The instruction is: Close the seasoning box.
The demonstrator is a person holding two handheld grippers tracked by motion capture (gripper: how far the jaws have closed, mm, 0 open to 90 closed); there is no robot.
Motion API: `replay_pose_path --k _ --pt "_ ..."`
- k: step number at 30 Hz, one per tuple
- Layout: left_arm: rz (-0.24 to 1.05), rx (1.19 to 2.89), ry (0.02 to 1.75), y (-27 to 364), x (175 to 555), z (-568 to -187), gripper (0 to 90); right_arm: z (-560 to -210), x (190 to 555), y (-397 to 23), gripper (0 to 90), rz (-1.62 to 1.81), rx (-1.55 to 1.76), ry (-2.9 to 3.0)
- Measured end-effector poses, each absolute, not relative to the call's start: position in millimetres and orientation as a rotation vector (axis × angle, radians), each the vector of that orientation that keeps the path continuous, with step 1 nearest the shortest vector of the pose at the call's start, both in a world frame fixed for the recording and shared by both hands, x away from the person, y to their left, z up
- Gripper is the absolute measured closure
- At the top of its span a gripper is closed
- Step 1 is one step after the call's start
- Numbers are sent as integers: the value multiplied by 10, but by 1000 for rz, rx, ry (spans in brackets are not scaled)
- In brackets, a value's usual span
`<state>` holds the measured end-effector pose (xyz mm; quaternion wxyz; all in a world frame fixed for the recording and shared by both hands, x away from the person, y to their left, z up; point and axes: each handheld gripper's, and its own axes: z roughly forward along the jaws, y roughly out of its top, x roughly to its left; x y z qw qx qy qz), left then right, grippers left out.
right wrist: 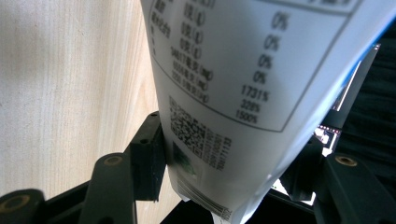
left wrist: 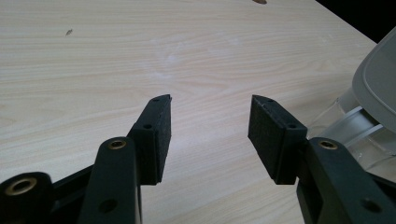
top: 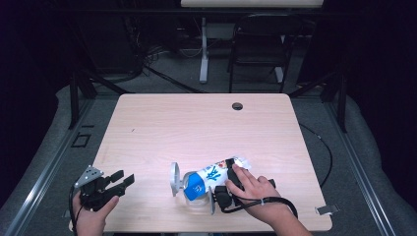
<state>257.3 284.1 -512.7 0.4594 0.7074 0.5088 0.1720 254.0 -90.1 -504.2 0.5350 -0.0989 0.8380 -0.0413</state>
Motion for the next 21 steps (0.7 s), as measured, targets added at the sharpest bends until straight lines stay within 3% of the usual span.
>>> replay_pose_path --k 21 --pt "413 1737 1257 2857 2575 -5133 499 -5021 2549 -883 432 -111 -258 2002"
